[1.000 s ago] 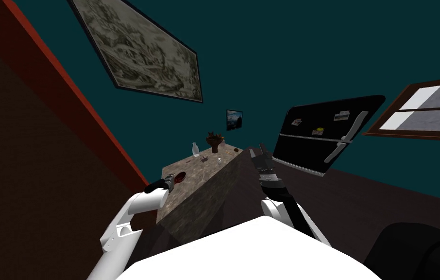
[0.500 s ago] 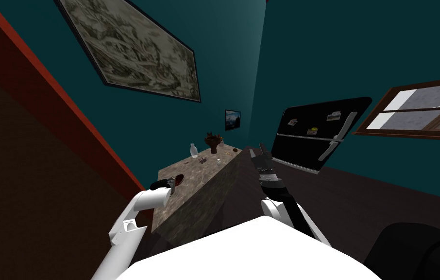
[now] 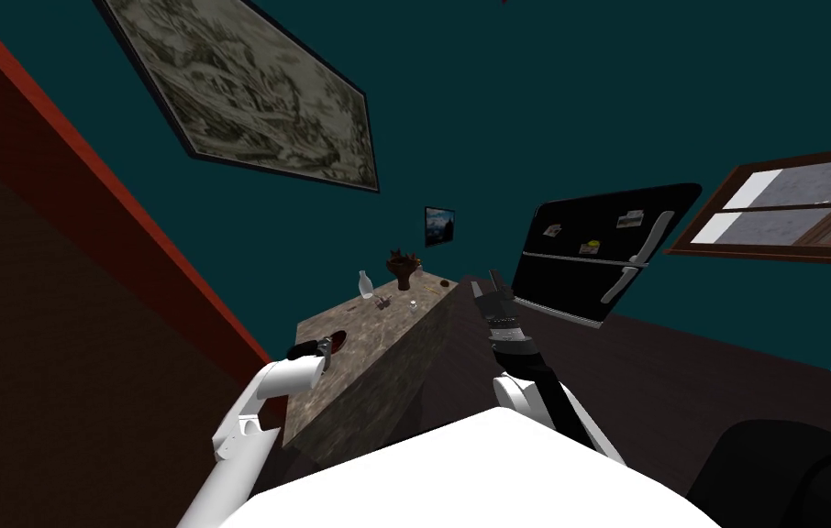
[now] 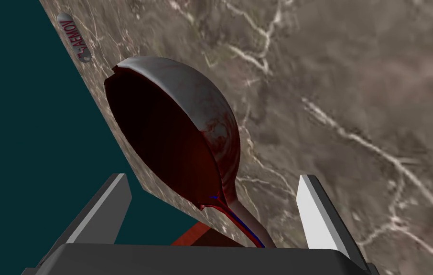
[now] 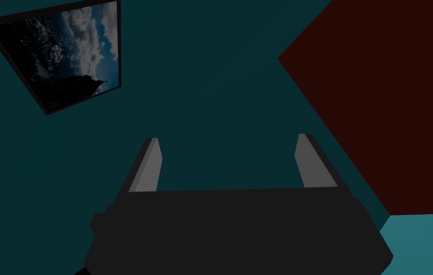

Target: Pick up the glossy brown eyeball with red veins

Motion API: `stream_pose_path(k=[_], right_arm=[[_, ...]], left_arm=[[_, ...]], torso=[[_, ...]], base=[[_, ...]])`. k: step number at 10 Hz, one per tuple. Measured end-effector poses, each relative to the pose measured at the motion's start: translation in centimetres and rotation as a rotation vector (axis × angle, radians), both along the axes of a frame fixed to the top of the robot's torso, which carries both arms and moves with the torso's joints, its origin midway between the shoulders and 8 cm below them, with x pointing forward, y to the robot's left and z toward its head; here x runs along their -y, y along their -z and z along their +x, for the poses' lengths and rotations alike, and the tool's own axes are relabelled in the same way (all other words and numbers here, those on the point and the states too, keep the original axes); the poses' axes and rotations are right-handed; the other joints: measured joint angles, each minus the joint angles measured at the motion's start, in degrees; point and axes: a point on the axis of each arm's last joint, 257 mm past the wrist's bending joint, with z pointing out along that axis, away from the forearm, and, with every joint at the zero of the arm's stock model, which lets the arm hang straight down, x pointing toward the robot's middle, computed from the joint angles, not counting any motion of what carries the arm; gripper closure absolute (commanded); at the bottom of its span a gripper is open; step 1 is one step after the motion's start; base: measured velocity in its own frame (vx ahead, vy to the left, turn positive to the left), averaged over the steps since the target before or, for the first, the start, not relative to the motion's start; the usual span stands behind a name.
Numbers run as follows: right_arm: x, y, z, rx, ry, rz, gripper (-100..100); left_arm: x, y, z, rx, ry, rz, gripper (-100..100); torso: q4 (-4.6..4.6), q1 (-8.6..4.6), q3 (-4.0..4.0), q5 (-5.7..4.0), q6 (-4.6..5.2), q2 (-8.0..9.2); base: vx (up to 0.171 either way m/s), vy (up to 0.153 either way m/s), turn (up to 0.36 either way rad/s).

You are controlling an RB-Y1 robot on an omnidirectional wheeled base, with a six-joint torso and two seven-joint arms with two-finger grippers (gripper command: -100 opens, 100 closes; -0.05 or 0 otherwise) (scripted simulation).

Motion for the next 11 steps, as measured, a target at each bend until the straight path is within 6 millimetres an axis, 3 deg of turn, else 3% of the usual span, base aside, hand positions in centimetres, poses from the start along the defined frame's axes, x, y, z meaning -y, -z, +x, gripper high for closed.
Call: stream_pose_path(k=[1,2,6,7,8,10,11], right_arm=[[0.00,0.00,0.00,0.000,0.000,0.000,0],[0.00,0.00,0.00,0.000,0.000,0.000,0],[0.00,0.00,0.00,0.000,0.000,0.000,0],[0.00,0.00,0.00,0.000,0.000,0.000,0],[0.00,0.00,0.00,0.000,0.000,0.000,0],[0.00,0.00,0.00,0.000,0.000,0.000,0],[0.00,0.00,0.00,0.000,0.000,0.000,0]], left_arm=[[-0.04,0.33,0.19,0.002,0.001,0.000,-100],[-0.04,0.34,0.24,0.003,0.001,0.001,100],[-0.04,0.33,0.24,0.004,0.001,0.000,100],[-0.04,0.33,0.24,0.004,0.000,0.000,0],[-0.04,0.34,0.24,0.004,0.000,0.000,100],[0.08,-0.31,0.03,0.004,0.001,0.000,100],[0.09,-0.33,-0.01,0.003,0.001,0.000,0]], torso=[[0.00,0.00,0.00,0.00,0.00,0.01],[0.02,-0.03,0.05,-0.01,0.00,0.09],[0.02,-0.05,0.07,-0.02,0.01,0.13],[0.02,-0.05,0.07,-0.03,0.01,0.14],[0.03,-0.06,0.08,-0.03,0.01,0.14],[0.06,-0.09,0.15,-0.05,0.01,0.25],[0.05,-0.08,0.13,-0.04,0.01,0.23]], base=[[0.000,0.000,0.000],[0.000,0.000,0.000],[0.000,0.000,0.000],[0.000,0.000,0.000],[-0.011,-0.003,-0.009],[-0.020,-0.001,-0.003],[0.000,0.000,0.000]])
